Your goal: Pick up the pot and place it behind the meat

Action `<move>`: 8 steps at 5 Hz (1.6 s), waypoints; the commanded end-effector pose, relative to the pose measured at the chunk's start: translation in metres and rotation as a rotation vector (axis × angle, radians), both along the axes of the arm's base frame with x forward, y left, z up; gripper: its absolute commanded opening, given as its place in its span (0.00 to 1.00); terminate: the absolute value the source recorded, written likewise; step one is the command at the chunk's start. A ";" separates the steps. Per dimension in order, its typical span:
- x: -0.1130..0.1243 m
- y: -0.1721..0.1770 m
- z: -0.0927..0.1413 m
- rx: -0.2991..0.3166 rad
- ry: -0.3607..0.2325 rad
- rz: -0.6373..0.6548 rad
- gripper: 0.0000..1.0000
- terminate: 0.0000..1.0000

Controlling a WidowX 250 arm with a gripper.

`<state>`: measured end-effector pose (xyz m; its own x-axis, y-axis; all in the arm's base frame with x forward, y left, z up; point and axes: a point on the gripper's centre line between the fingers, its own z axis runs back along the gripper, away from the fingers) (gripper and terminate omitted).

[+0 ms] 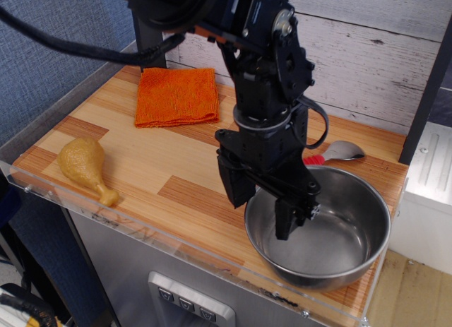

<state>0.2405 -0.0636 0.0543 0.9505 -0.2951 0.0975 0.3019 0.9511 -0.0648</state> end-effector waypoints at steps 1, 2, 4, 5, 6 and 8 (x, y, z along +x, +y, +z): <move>0.006 0.008 -0.010 0.031 0.008 0.012 1.00 0.00; 0.006 0.009 -0.012 0.045 0.013 0.015 1.00 0.00; 0.005 0.000 -0.018 0.067 -0.006 -0.020 0.00 0.00; 0.007 -0.003 -0.014 0.088 -0.015 -0.059 0.00 0.00; 0.006 -0.004 -0.013 0.106 -0.021 -0.092 0.00 0.00; 0.013 -0.005 0.012 0.051 -0.051 -0.272 0.00 0.00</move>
